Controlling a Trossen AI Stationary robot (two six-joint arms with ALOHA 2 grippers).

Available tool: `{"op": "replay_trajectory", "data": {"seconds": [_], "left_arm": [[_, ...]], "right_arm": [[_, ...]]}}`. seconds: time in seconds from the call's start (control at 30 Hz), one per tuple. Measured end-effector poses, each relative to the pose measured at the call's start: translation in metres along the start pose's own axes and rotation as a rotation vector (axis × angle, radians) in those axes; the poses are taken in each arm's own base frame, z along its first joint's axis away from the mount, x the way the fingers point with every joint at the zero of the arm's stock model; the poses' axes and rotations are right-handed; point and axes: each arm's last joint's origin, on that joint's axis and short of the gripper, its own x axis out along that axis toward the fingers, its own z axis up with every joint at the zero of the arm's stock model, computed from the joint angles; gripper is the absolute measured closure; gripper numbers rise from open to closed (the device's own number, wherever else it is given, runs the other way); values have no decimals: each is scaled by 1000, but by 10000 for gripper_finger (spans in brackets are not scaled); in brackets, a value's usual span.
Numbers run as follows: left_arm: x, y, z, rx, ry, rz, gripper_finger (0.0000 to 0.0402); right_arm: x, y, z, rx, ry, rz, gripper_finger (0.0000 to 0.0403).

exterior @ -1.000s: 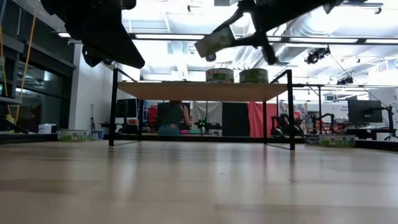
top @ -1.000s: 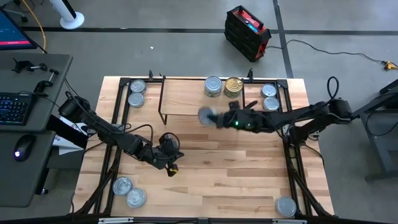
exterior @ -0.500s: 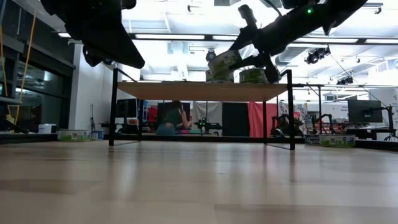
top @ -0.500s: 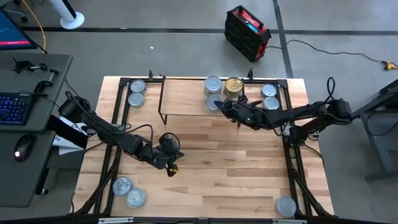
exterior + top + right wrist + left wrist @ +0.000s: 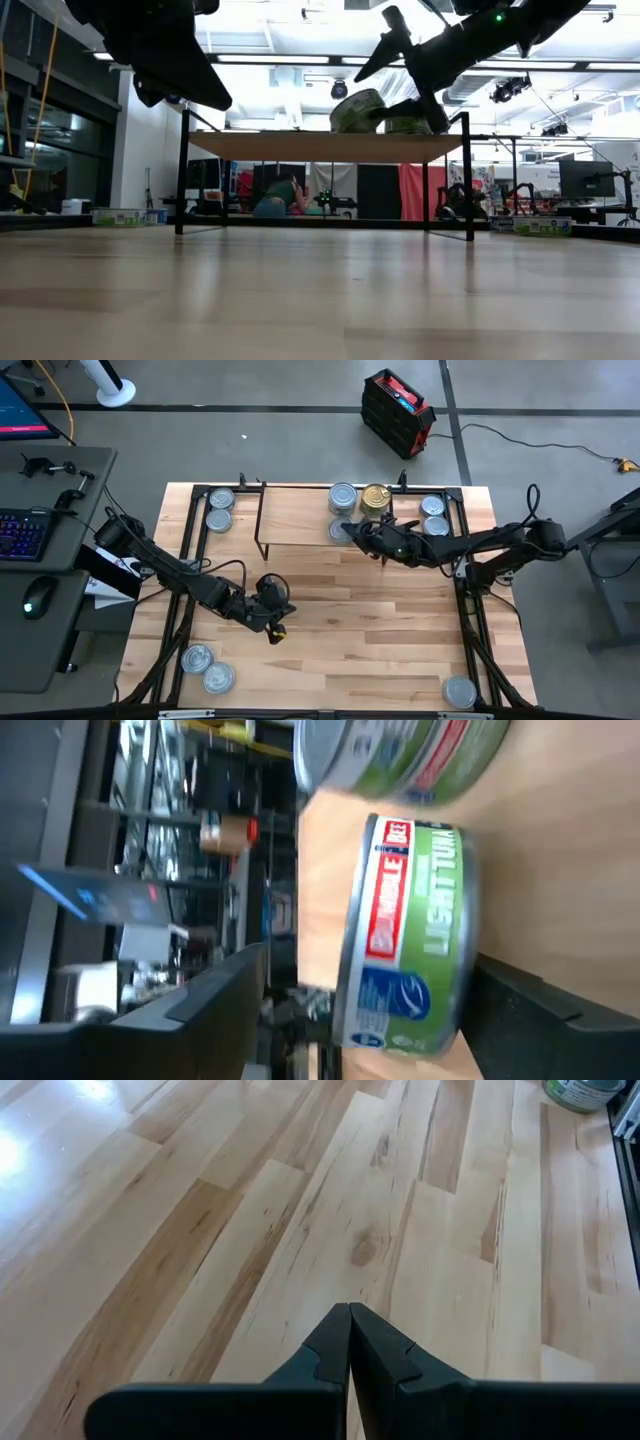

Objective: Stack canned seafood by type on shelf
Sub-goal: Put the light green tuna can on the shelf

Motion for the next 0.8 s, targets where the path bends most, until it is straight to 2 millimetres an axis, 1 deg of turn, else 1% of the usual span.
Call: {"op": "replay_trajectory", "data": {"seconds": [0.17, 0.23, 0.37, 0.47, 0.57, 0.7, 0.8], "left_arm": [[0, 0, 0, 3, 1, 0, 401], [0, 0, 0, 2, 1, -1, 401], [0, 0, 0, -1, 1, -1, 401], [0, 0, 0, -1, 1, -1, 401], [0, 0, 0, -1, 1, -2, 401], [0, 0, 0, 0, 1, -1, 401], [0, 0, 0, 0, 2, -1, 401]], "right_arm": [[1, 1, 2, -6, 0, -14, 111], [2, 4, 4, -26, -14, -57, 111], [0, 20, 7, -94, -60, -185, 111], [-4, 37, 11, -132, -95, -239, 110], [-8, 50, 16, -191, -86, -292, 110], [-9, 52, 18, -212, -63, -339, 110], [-4, 50, 15, -210, -28, -349, 110]]}}
